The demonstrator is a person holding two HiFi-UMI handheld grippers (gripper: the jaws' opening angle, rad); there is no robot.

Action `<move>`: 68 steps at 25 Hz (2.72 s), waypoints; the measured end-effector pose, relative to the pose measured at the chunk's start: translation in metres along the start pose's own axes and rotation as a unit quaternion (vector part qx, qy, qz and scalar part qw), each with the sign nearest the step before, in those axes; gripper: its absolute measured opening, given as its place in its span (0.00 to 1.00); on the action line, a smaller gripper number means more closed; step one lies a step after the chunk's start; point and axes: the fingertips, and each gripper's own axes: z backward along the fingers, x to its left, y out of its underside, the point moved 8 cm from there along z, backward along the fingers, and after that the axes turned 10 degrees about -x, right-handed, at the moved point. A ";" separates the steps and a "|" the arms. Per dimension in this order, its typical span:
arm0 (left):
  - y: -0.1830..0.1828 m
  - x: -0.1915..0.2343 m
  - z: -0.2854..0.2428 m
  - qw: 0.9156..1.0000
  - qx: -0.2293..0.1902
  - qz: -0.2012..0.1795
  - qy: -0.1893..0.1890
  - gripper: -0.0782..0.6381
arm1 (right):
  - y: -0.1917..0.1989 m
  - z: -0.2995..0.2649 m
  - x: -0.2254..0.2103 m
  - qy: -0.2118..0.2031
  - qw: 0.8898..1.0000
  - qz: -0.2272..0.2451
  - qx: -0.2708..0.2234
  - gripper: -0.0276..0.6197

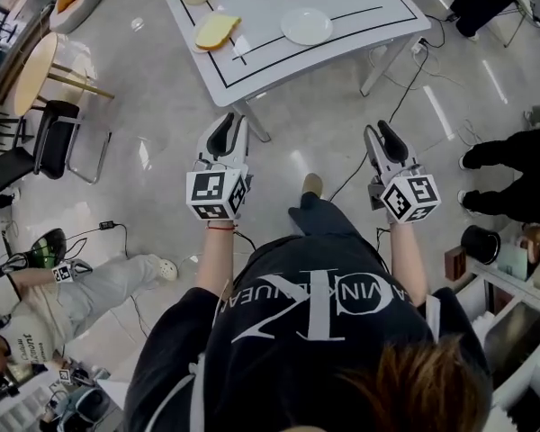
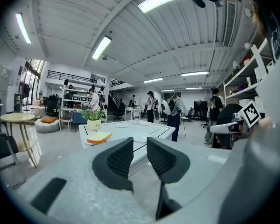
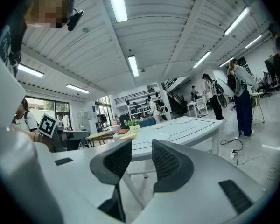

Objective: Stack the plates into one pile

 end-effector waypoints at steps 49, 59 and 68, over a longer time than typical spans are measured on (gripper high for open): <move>0.012 0.042 -0.300 0.999 0.023 0.019 0.022 0.24 | -0.015 -0.223 -0.168 -0.054 0.998 -0.011 0.031 0.24; -0.001 0.086 -0.357 0.999 0.024 0.031 0.012 0.24 | -0.026 -0.288 -0.181 -0.060 0.997 -0.010 0.052 0.24; 0.010 0.114 -0.417 0.997 0.041 0.057 0.012 0.23 | -0.030 -0.343 -0.202 -0.058 0.995 -0.005 0.079 0.24</move>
